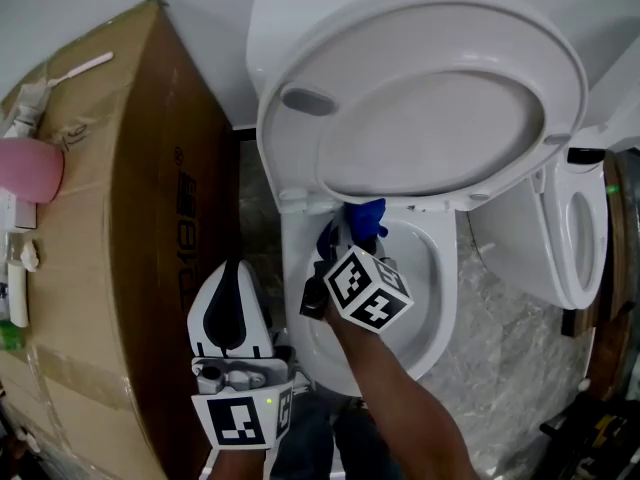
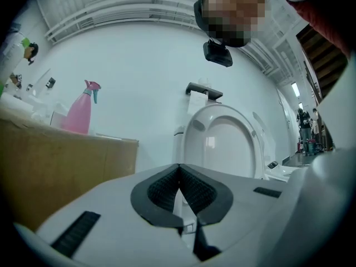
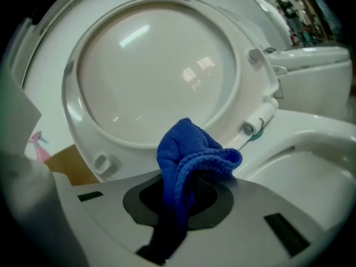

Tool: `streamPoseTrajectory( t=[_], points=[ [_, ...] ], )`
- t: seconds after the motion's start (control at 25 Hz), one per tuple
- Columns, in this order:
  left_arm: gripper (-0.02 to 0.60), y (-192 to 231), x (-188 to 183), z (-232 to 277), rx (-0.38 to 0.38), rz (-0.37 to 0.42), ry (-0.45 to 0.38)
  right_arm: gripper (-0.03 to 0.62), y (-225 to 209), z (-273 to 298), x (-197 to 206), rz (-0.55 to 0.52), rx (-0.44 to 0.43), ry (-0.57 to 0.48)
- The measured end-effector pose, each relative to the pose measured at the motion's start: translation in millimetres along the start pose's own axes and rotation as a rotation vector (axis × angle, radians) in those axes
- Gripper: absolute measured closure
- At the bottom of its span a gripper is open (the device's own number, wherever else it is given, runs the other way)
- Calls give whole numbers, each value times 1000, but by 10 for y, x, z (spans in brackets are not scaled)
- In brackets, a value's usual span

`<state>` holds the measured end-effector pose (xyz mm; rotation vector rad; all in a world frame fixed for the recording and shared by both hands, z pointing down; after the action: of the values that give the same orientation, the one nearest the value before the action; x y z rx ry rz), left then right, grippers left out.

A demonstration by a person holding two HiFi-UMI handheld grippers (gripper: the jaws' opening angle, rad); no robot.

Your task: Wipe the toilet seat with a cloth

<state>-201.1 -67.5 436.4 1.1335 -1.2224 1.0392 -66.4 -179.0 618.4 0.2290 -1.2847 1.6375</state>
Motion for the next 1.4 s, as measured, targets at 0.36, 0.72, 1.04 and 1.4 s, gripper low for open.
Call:
streamPoseTrajectory(
  t=[0.36, 0.72, 1.04, 1.4],
  points=[
    [566, 172, -88, -93, -25, 18, 0, 533, 416, 11, 133, 495, -202, -121],
    [566, 330, -302, -159, -35, 29, -8, 533, 870, -100, 27, 571, -315, -142],
    [566, 431, -686, -197, -40, 48, -39, 533, 1009, -256, -132, 688, -269, -146],
    [566, 502, -1058, -214, -51, 56, -52, 533, 1611, -468, -599, 712, -389, -167]
  ],
)
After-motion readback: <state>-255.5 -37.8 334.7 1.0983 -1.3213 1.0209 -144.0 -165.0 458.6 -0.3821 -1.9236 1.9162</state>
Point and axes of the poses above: the fingertips, and each gripper's own axes: z forward along the fingers, y to its left, x out of its underside, the point moved 2 cm from there along -z, backward along the fingers, and after that the axes turned 5 degrees about -x, right-handed, at the moved point
